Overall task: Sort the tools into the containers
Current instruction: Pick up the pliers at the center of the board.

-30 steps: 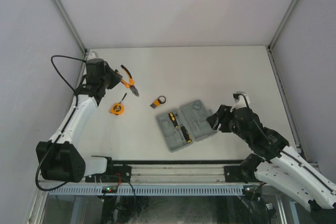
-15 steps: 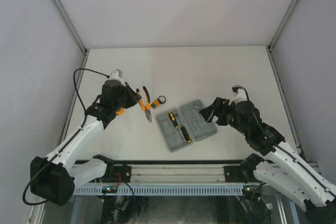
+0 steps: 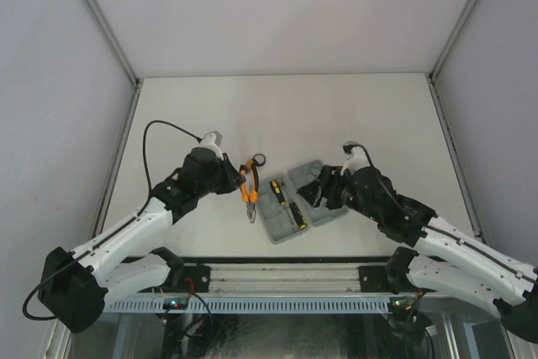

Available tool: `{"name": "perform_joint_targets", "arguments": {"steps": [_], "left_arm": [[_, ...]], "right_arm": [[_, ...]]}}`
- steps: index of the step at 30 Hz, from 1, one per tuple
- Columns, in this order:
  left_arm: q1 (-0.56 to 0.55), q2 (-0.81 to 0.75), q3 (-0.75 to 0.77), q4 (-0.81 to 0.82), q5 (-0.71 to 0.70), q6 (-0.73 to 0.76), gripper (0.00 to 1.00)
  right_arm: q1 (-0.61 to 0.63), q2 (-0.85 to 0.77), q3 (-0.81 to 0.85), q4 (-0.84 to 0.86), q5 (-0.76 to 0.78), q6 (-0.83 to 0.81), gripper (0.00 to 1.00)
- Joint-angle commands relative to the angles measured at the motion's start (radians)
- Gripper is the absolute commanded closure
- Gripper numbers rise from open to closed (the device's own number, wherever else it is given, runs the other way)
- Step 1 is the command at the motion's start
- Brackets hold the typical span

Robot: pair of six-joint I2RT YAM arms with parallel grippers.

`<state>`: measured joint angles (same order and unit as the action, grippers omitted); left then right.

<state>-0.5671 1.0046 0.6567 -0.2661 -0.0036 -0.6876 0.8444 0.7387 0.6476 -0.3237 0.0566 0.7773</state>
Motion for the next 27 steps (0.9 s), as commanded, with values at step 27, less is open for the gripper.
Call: {"name": "perform_joint_targets", "arguments": {"steps": [27], "left_arm": [[-0.243, 0.007, 0.038, 0.085, -0.142, -0.212, 1.00]], "right_arm": [[0.233, 0.464, 0.037, 0.420, -0.028, 0.109, 0.60]]}}
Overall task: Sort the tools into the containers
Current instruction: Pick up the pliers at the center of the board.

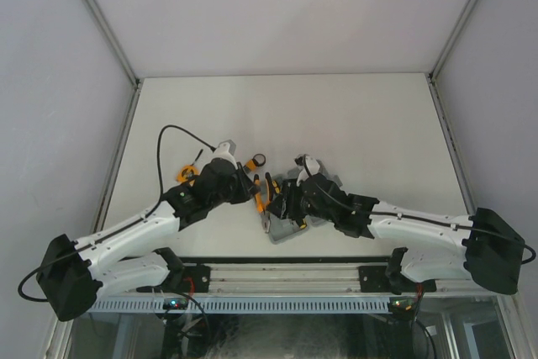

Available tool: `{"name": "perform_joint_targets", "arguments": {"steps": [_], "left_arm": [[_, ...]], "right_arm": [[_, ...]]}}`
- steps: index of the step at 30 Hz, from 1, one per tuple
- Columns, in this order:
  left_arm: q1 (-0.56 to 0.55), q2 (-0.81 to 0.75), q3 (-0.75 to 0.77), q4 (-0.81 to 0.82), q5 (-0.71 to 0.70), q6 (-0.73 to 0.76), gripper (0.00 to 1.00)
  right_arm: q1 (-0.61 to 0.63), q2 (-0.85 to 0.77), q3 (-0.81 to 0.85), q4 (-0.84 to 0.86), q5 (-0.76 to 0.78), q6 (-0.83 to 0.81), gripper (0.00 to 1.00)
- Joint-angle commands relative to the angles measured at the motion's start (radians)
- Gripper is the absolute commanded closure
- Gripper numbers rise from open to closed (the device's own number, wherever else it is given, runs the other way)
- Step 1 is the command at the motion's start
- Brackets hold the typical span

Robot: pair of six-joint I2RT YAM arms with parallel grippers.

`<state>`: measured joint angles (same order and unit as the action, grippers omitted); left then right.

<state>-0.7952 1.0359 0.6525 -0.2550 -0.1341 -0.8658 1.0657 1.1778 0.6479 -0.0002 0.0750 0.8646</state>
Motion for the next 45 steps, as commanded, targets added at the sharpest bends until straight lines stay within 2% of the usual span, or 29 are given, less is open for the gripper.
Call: {"name": "perform_joint_targets", "arguments": {"steps": [1, 5, 11, 13, 17, 23, 28, 32, 35, 40, 45], "left_arm": [[-0.017, -0.026, 0.043, 0.073, -0.014, -0.036, 1.00], [-0.022, -0.038, 0.040, 0.073, -0.018, -0.040, 1.00], [-0.024, -0.052, 0.039, 0.074, -0.019, -0.031, 0.99], [-0.024, -0.057, 0.042, 0.060, -0.033, -0.018, 0.94], [-0.024, -0.088, 0.039, 0.040, -0.065, 0.001, 0.74], [-0.021, -0.151, 0.038, -0.020, -0.158, 0.043, 0.54], [0.048, -0.198, 0.035, -0.092, -0.181, 0.091, 0.49], [0.121, -0.233, -0.009, -0.095, -0.122, 0.106, 0.48], [0.129, -0.241, -0.033, -0.073, -0.078, 0.113, 0.48], [0.129, -0.263, -0.076, 0.089, 0.088, 0.101, 0.47], [0.129, -0.317, -0.104, 0.195, 0.166, 0.074, 0.43]], "right_arm": [[0.012, 0.033, 0.037, 0.106, -0.055, 0.022, 0.61], [0.011, 0.054, 0.038, 0.114, -0.062, 0.031, 0.67], [0.009, 0.049, 0.038, 0.109, -0.048, 0.020, 0.84], [0.006, 0.039, 0.038, 0.103, -0.048, 0.012, 0.90], [-0.004, -0.001, 0.038, 0.068, -0.018, 0.010, 1.00], [-0.033, -0.065, 0.038, -0.006, 0.039, 0.004, 1.00], [-0.096, -0.099, 0.039, -0.073, 0.019, -0.033, 1.00], [-0.156, -0.124, 0.036, -0.096, -0.041, -0.060, 1.00], [-0.182, -0.146, 0.020, -0.064, -0.103, -0.076, 1.00], [-0.191, -0.152, -0.012, 0.070, -0.270, -0.097, 1.00], [-0.191, -0.166, -0.023, 0.154, -0.355, -0.099, 1.00]]}}
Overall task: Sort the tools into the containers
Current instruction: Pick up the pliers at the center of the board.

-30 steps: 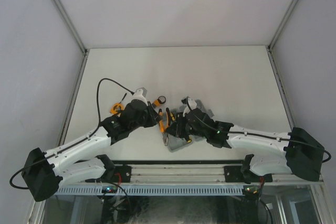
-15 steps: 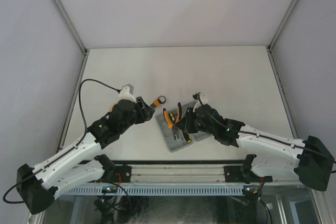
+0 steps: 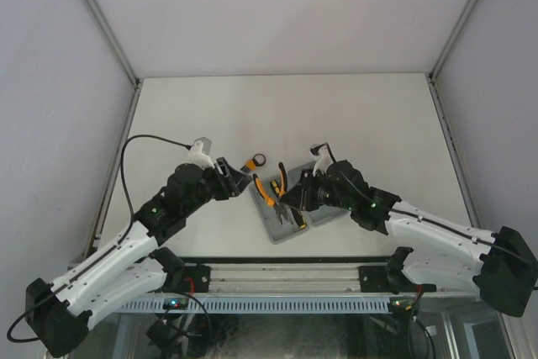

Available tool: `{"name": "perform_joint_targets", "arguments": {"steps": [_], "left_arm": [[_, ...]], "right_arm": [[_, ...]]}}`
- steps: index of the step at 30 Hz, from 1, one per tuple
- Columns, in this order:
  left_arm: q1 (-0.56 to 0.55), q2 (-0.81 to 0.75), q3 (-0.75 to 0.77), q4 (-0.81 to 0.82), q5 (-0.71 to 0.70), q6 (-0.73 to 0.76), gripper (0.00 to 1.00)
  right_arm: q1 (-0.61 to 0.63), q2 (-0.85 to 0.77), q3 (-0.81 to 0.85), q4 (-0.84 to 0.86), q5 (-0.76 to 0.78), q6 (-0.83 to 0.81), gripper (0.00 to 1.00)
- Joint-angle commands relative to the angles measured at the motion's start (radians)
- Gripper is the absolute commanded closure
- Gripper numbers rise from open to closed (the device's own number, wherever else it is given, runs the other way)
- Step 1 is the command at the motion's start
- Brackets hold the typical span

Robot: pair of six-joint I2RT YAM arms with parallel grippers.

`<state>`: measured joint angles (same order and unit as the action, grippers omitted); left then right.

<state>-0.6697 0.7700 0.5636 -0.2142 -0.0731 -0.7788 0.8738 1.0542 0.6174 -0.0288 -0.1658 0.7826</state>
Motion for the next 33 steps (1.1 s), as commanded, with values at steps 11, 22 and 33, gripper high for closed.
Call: {"name": "perform_joint_targets", "arguments": {"steps": [11, 22, 33], "left_arm": [[0.004, -0.089, -0.058, 0.183, 0.145, -0.040, 0.41], [0.004, -0.092, -0.044, 0.271, 0.226, -0.070, 0.42], [0.004, -0.084, -0.058, 0.349, 0.274, -0.091, 0.85]], "right_arm": [[-0.005, -0.102, -0.040, 0.296, -0.153, 0.023, 1.00], [-0.021, -0.104, -0.089, 0.438, -0.252, 0.080, 1.00], [-0.045, -0.100, -0.084, 0.390, -0.260, 0.055, 1.00]]}}
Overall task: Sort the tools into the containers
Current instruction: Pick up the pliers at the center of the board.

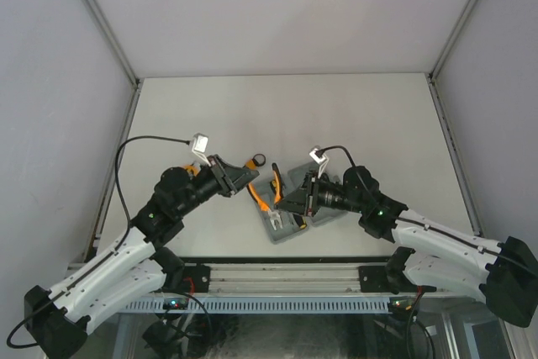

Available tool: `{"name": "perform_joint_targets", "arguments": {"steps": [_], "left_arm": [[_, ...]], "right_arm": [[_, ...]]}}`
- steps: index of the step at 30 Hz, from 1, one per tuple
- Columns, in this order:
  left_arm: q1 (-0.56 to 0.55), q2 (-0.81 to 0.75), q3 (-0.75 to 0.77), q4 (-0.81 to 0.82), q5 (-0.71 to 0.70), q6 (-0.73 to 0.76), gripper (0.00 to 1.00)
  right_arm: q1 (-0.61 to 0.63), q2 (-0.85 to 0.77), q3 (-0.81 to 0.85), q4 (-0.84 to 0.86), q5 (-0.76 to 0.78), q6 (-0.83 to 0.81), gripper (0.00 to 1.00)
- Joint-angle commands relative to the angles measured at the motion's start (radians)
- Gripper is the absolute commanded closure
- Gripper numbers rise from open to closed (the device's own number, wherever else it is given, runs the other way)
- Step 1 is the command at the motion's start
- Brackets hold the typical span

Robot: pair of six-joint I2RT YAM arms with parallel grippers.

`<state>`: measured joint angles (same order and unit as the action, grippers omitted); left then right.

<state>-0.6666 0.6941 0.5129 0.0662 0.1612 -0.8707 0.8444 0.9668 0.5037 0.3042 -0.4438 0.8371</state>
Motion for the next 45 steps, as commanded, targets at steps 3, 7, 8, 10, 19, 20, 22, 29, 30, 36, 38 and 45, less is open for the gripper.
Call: {"name": "perform_joint_targets", "arguments": {"steps": [3, 7, 8, 10, 19, 20, 22, 29, 30, 36, 38, 45], "left_arm": [[0.001, -0.017, -0.006, 0.059, 0.028, 0.001, 0.99], [0.001, -0.017, 0.016, -0.004, -0.012, 0.003, 1.00], [0.001, -0.015, 0.021, -0.017, -0.019, 0.005, 1.00], [0.001, -0.014, 0.029, -0.034, -0.028, 0.007, 1.00], [0.001, -0.026, 0.038, -0.057, -0.055, -0.013, 1.00], [0.001, -0.031, 0.041, -0.072, -0.071, -0.017, 1.00], [0.000, -0.039, 0.049, -0.106, -0.109, -0.026, 1.00], [0.001, -0.050, 0.088, -0.183, -0.201, -0.071, 1.00], [0.000, -0.051, 0.093, -0.191, -0.207, -0.075, 1.00], [0.000, -0.056, 0.115, -0.217, -0.227, -0.100, 1.00], [0.001, -0.059, 0.118, -0.223, -0.231, -0.108, 1.00], [0.000, -0.061, 0.125, -0.226, -0.230, -0.115, 1.00]], "right_arm": [[-0.013, -0.028, 0.062, -0.062, 0.091, -0.045, 0.96], [-0.003, -0.051, 0.099, -0.186, 0.201, -0.090, 0.80], [0.000, -0.056, 0.105, -0.206, 0.225, -0.094, 0.75], [0.007, -0.064, 0.117, -0.225, 0.263, -0.102, 0.67], [0.074, 0.014, 0.187, -0.201, 0.322, -0.143, 0.33], [0.086, 0.023, 0.196, -0.208, 0.346, -0.151, 0.28], [0.119, 0.038, 0.218, -0.231, 0.411, -0.172, 0.16], [0.255, 0.148, 0.370, -0.390, 0.681, -0.233, 0.01], [0.269, 0.168, 0.385, -0.398, 0.701, -0.241, 0.01], [0.335, 0.273, 0.460, -0.440, 0.800, -0.266, 0.00], [0.355, 0.304, 0.487, -0.471, 0.846, -0.276, 0.00], [0.388, 0.377, 0.526, -0.454, 0.847, -0.319, 0.00]]}}
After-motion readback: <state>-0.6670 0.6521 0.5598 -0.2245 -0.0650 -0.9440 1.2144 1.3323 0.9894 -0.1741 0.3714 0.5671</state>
